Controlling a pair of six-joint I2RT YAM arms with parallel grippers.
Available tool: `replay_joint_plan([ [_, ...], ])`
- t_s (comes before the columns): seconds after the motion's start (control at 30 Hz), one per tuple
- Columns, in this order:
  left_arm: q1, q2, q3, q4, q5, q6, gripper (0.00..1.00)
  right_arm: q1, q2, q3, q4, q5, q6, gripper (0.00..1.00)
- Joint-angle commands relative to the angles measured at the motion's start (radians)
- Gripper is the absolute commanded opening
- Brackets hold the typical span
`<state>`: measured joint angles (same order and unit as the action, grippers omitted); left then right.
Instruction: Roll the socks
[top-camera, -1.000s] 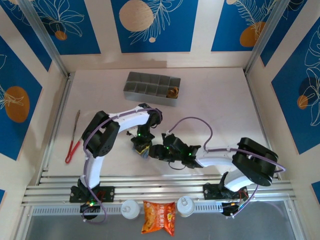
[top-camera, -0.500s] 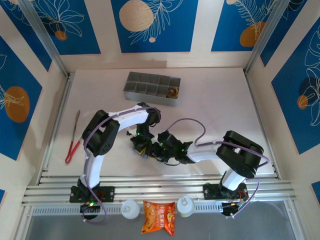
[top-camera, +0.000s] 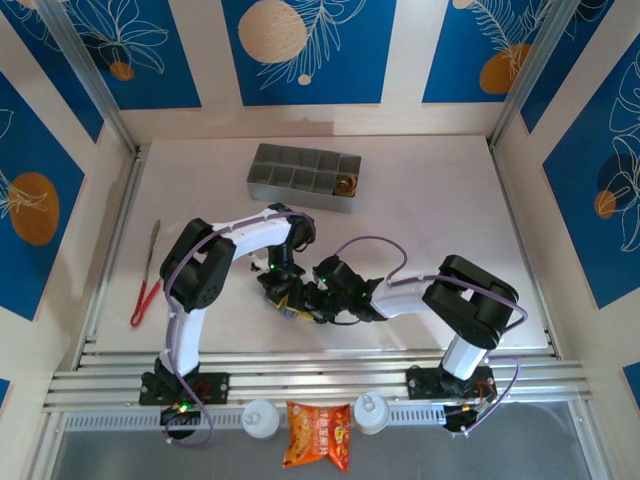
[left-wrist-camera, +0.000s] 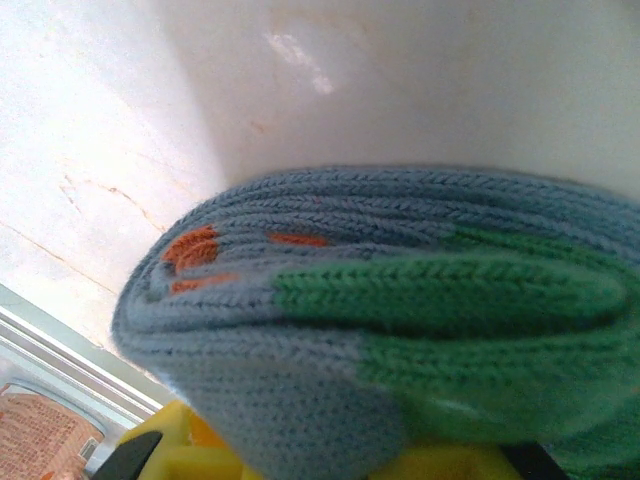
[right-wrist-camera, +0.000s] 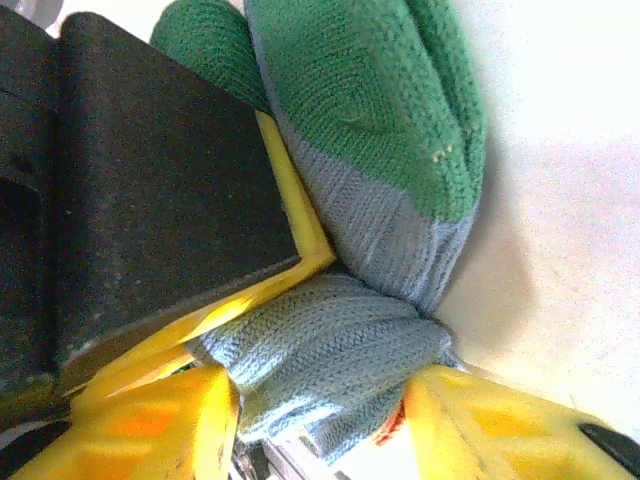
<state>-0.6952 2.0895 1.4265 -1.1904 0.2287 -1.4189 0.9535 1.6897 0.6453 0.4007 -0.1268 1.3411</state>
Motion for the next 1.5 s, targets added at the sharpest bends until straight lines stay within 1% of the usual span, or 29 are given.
replay_joint_plan([
  [0.0, -0.040, 0.168, -0.103, 0.403, 0.076, -0.008, 0.00, 0.004, 0.043, 0.047, 0.011, 0.047, 0.033, 0.45],
  [0.03, -0.040, 0.168, -0.102, 0.404, 0.081, -0.008, 0.00, 0.002, 0.050, 0.049, 0.013, 0.044, 0.032, 0.43],
  [0.1, -0.039, 0.167, -0.103, 0.414, 0.090, -0.008, 0.00, -0.010, 0.070, 0.052, 0.023, 0.034, 0.036, 0.34],
  [0.23, -0.038, 0.155, -0.112, 0.417, 0.097, -0.007, 0.00, -0.034, 0.106, 0.059, 0.056, 0.019, 0.048, 0.24],
  [0.43, -0.037, 0.140, -0.127, 0.422, 0.101, -0.005, 0.00, -0.044, 0.120, 0.074, -0.025, 0.036, 0.087, 0.12],
  [0.5, -0.032, 0.131, -0.133, 0.418, 0.097, -0.005, 0.00, -0.047, 0.126, 0.073, -0.076, 0.037, 0.125, 0.01],
  [0.6, -0.027, 0.105, -0.143, 0.418, 0.086, -0.003, 0.00, -0.051, 0.132, 0.073, -0.199, 0.049, 0.168, 0.00],
  [0.67, -0.024, 0.081, -0.153, 0.417, 0.072, -0.001, 0.00, -0.061, 0.146, 0.075, -0.271, 0.030, 0.181, 0.00],
  [0.73, -0.019, 0.046, -0.165, 0.421, 0.053, -0.002, 0.08, -0.074, 0.164, 0.082, -0.351, -0.002, 0.197, 0.00],
  [0.83, -0.009, -0.010, -0.194, 0.453, 0.047, -0.012, 0.26, -0.096, 0.205, 0.081, -0.398, -0.065, 0.209, 0.00],
  [0.87, -0.007, -0.029, -0.204, 0.458, 0.047, -0.019, 0.38, -0.100, 0.215, 0.080, -0.408, -0.075, 0.210, 0.00],
  [0.93, 0.001, -0.065, -0.224, 0.477, 0.044, -0.030, 0.52, -0.108, 0.233, 0.082, -0.429, -0.094, 0.206, 0.00],
  [0.97, 0.006, -0.088, -0.235, 0.494, 0.044, -0.033, 0.61, -0.113, 0.243, 0.081, -0.430, -0.105, 0.204, 0.00],
  [1.07, 0.022, -0.156, -0.255, 0.523, 0.023, -0.028, 0.79, -0.123, 0.268, 0.079, -0.430, -0.140, 0.198, 0.00],
  [1.2, 0.042, -0.284, -0.306, 0.585, -0.031, -0.021, 0.92, -0.133, 0.299, 0.076, -0.429, -0.183, 0.189, 0.00],
  [1.27, 0.053, -0.356, -0.343, 0.629, -0.060, -0.010, 0.95, -0.137, 0.308, 0.071, -0.420, -0.197, 0.192, 0.00],
  [1.3, 0.057, -0.396, -0.365, 0.644, -0.077, -0.004, 0.99, -0.140, 0.310, 0.067, -0.413, -0.203, 0.194, 0.00],
  [1.33, 0.063, -0.429, -0.385, 0.654, -0.088, 0.001, 1.00, -0.142, 0.315, 0.063, -0.404, -0.210, 0.197, 0.00],
  [1.47, 0.089, -0.581, -0.516, 0.747, -0.111, 0.041, 1.00, -0.160, 0.331, 0.066, -0.396, -0.237, 0.192, 0.00],
])
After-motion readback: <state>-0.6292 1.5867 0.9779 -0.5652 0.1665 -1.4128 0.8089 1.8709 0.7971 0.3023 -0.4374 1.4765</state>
